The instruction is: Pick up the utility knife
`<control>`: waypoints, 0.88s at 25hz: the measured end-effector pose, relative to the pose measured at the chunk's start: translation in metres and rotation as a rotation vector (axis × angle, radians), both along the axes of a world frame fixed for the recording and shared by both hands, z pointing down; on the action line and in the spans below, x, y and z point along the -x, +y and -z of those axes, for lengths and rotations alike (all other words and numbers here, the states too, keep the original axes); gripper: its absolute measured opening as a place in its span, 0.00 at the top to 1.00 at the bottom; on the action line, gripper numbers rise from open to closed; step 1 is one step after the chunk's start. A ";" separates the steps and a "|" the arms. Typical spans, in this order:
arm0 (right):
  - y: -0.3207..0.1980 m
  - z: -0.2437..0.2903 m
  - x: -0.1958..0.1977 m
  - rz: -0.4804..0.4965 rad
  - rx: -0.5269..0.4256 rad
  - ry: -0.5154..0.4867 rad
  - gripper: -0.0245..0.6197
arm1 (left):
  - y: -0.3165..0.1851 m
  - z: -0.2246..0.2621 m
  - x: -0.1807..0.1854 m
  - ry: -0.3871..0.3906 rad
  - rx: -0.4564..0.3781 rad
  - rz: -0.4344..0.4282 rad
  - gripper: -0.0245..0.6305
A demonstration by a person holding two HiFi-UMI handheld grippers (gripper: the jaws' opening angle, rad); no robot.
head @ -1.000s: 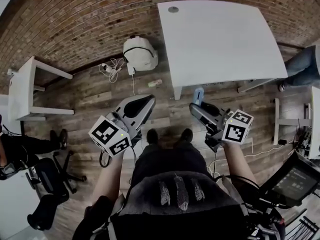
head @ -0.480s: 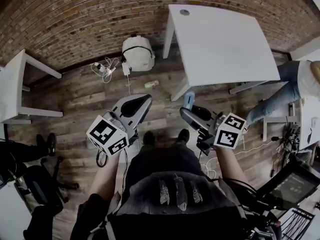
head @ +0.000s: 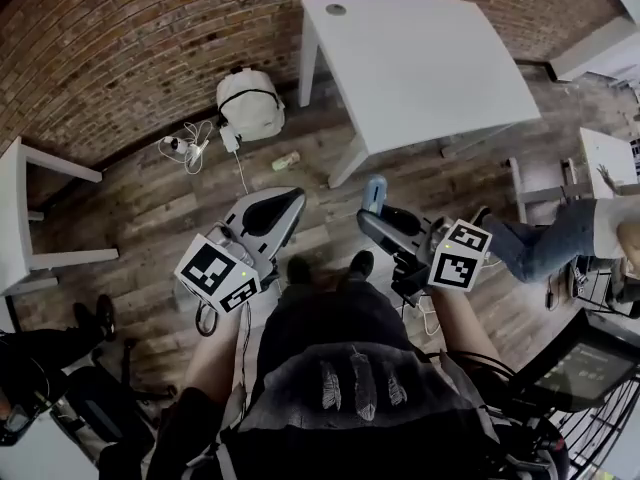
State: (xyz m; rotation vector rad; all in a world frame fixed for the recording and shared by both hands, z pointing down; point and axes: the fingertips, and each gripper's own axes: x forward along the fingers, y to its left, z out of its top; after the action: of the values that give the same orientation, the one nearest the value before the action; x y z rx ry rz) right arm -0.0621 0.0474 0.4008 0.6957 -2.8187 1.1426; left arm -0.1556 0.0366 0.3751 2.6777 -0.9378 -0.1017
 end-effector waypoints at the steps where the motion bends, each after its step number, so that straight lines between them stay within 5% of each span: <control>1: -0.001 -0.001 -0.006 -0.016 0.009 0.000 0.83 | 0.000 0.000 -0.006 -0.004 -0.001 -0.017 0.98; 6: -0.002 -0.007 -0.035 -0.051 0.033 0.000 0.83 | 0.008 0.004 -0.031 -0.038 -0.005 -0.023 0.98; 13: 0.003 0.014 -0.057 -0.042 -0.014 -0.122 0.83 | 0.007 0.004 -0.053 -0.084 -0.002 -0.018 0.99; 18: 0.001 0.008 -0.071 -0.068 -0.002 -0.147 0.83 | 0.006 0.009 -0.073 -0.042 0.004 -0.075 0.99; 22: 0.013 0.009 -0.076 0.004 -0.001 -0.184 0.83 | 0.015 0.014 -0.096 0.007 0.013 -0.124 0.99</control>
State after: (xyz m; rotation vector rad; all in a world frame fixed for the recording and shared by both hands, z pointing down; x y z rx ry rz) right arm 0.0136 0.0608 0.3923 0.6151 -2.9675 1.2672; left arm -0.0595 0.0517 0.3609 2.7142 -0.7652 -0.0777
